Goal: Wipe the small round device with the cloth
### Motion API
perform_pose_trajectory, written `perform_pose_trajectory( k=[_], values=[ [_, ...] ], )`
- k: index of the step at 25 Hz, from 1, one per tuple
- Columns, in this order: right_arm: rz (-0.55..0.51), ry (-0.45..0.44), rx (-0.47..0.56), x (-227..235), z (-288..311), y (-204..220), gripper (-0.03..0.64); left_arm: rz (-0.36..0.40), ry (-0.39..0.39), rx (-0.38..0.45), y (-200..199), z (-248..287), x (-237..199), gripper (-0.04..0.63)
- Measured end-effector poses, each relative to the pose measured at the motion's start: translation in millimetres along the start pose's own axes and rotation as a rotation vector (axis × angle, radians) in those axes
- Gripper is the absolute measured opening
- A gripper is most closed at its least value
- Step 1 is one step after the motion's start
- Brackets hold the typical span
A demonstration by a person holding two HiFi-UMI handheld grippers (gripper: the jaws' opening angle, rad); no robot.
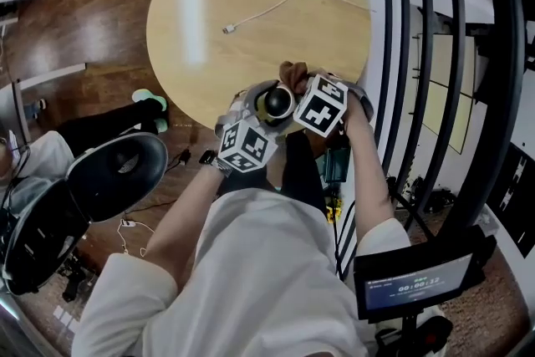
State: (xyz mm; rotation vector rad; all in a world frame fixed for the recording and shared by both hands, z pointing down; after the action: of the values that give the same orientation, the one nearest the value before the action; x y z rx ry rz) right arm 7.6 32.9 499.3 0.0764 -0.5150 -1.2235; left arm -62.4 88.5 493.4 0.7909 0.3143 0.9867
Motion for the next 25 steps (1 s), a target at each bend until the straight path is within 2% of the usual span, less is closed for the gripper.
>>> perform_pose_trajectory(
  k=[2, 6, 10, 12, 14, 16, 22, 25],
  values=[
    [0.009, 0.016, 0.005, -1.2, 5.2, -1.4, 0.101, 0.052, 0.079, 0.028, 6.8, -6.3, -5.9, 0.362],
    [0.078, 0.005, 0.077, -1.1, 3.5, 3.5, 0.101, 0.206, 0.235, 0.006, 13.5, -7.2, -15.5, 0.411],
    [0.252, -0.032, 0.226, -4.6, -6.0, 24.6, 0.101, 0.281, 0.391, -0.034, 7.9, 6.1, -15.8, 0.423],
    [0.331, -0.024, 0.296, -8.7, -15.9, 37.3, 0.101, 0.345, 0.43, -0.049, 4.4, 9.4, -12.7, 0.423],
    [0.385, -0.012, 0.349, -13.9, -27.1, 48.2, 0.101, 0.398, 0.427, -0.048, -0.1, 9.7, -10.6, 0.397],
    [0.416, -0.009, 0.385, -19.5, -36.5, 57.7, 0.103, 0.412, 0.406, -0.044, -3.1, 11.1, -9.6, 0.382],
    [0.47, 0.006, 0.472, -27.3, -55.1, 68.9, 0.103, 0.374, 0.351, -0.042, -2.8, 17.6, -9.3, 0.377],
    [0.481, -0.001, 0.535, -28.9, -69.2, 65.1, 0.103, 0.34, 0.295, -0.056, -2.4, 20.7, -10.7, 0.376]
  ],
)
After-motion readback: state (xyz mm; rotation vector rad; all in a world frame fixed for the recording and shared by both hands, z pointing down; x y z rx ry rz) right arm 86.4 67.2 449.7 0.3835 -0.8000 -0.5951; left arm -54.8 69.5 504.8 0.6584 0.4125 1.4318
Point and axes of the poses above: the fingertips, and each gripper's own axes: z forward along the fingers, x to its right, y out of its underside, the point moved 6 cm from there along -z, backward along the fingers, and after that the axes turned 9 degrees about -y, right-handed, at the moved point
